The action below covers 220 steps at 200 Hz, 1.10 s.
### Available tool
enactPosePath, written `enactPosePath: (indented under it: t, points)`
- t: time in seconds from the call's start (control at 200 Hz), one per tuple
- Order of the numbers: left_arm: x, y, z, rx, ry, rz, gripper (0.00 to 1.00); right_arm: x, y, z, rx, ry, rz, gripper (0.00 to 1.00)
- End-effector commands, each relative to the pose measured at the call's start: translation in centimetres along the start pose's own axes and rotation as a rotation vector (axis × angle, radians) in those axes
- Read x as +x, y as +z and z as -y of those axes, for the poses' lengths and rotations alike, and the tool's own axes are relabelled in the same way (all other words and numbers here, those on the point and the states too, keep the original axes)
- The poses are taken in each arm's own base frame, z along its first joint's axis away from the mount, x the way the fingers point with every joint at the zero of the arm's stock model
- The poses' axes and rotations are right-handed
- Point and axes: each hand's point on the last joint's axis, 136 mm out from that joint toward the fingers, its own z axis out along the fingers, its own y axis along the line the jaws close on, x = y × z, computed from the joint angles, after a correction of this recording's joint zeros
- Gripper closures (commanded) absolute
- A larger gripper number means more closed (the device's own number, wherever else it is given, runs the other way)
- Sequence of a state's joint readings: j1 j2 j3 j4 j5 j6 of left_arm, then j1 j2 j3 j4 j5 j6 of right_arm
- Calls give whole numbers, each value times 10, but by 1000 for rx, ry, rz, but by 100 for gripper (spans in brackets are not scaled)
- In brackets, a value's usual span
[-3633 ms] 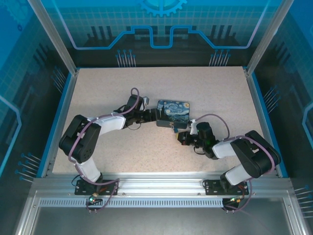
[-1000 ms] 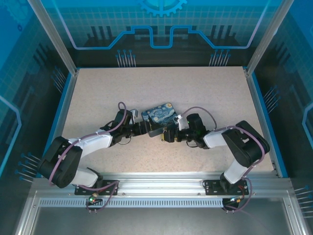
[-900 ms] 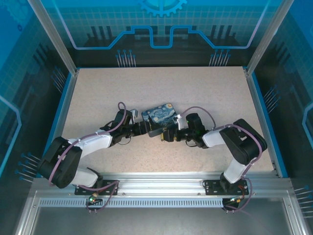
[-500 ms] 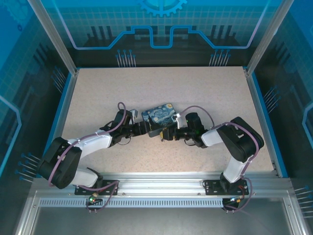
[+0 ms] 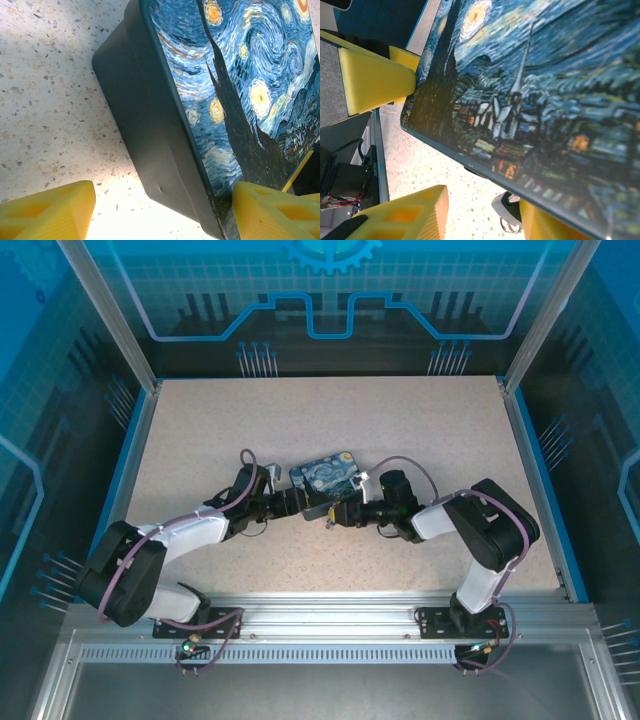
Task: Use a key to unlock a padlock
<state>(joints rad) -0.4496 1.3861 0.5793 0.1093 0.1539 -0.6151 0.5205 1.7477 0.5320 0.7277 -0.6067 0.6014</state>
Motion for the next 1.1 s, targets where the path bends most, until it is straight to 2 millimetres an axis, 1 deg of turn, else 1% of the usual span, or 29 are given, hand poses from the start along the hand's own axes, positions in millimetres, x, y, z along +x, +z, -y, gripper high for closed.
enactPosePath:
  t: [0.0,0.175,0.555,0.765,0.97,1.095]
  points:
    - [19,-1,-18,-65,-22,-51,27,-2,-2,-6,-25,-31,11,62]
    - [19,-1,-17,-65,-20,-50,27,-2,-1,-4,-16,-25,9,69]
    - [19,-1,-18,-70,-14,-50,27,5,-2,3,14,-7,-10,91]
    - [19,-2,-20,-81,-13,-47,27,6,-9,8,48,6,7,96]
    - [22,-3,-25,-102,-11,-49,27,6,-19,14,85,22,37,97]
    - [24,-2,-25,-101,-10,-52,27,3,-21,14,97,38,58,98]
